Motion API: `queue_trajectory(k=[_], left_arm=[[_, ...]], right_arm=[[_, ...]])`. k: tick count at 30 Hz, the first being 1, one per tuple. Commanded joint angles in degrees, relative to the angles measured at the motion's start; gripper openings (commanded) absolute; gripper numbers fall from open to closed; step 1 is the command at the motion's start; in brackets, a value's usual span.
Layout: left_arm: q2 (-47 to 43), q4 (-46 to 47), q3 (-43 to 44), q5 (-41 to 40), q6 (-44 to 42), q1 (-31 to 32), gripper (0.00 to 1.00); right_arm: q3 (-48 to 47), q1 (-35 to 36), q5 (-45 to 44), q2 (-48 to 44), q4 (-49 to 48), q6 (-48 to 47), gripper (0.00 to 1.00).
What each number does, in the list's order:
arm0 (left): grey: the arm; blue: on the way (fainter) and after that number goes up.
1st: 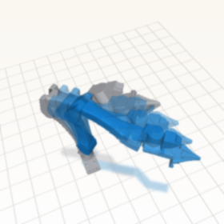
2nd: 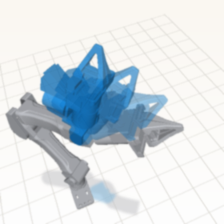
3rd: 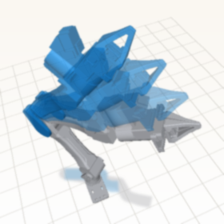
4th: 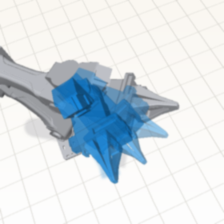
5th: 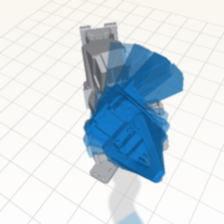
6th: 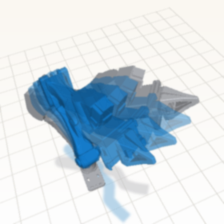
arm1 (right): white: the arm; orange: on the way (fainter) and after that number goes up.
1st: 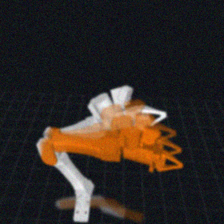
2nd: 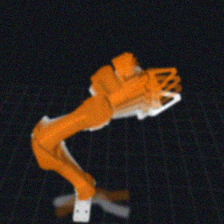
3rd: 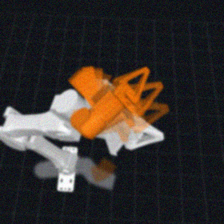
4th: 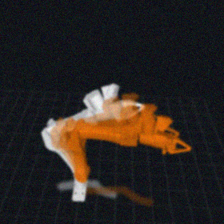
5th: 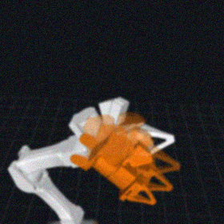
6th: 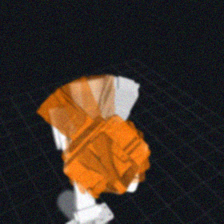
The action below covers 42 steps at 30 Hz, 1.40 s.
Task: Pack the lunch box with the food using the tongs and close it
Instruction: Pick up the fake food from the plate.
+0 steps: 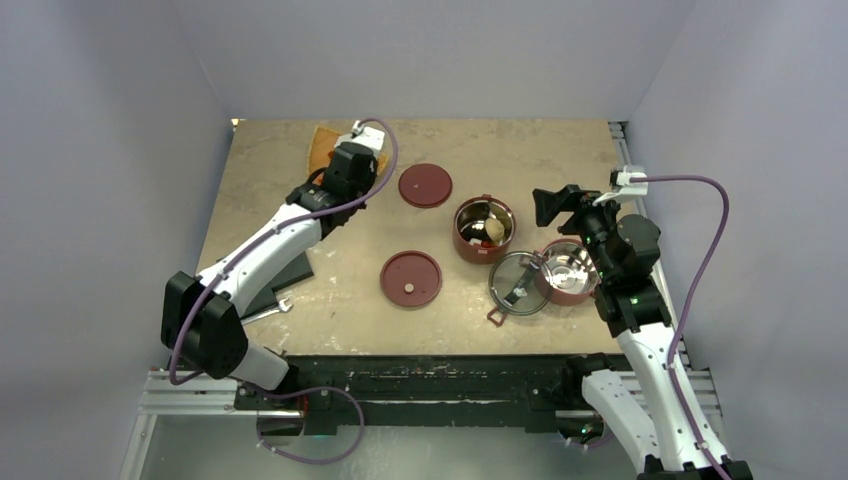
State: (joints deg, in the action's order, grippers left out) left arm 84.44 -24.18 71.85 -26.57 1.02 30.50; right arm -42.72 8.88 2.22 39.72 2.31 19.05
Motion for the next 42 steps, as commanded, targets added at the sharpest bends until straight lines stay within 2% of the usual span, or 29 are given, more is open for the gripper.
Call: queue_trajectory(k=[1,14,30,42], left_arm=[[0.8,-0.9,3.0,1.3,5.3,-1.7,0.30],[0.8,0.5,1.1,8.0,15.3,-7.2,0.31],[-1.5,8.7,-6.9,24.5,25.7,-15.6,0.31],[-1.7,13.3,-9.4,30.0,28.4,-18.4,0.28]], right_arm=[[-1.6,0.0,-1.1,-0.3,-0.5,-0.1,0.93],[-1.3,0.0,-0.8,0.0,-1.0,-0.1,0.93],[-1.1,0.0,-0.4,0.2,-1.5,-0.1,0.93],[-1.1,0.0,-0.6,0.3,-1.6,0.0,0.93]])
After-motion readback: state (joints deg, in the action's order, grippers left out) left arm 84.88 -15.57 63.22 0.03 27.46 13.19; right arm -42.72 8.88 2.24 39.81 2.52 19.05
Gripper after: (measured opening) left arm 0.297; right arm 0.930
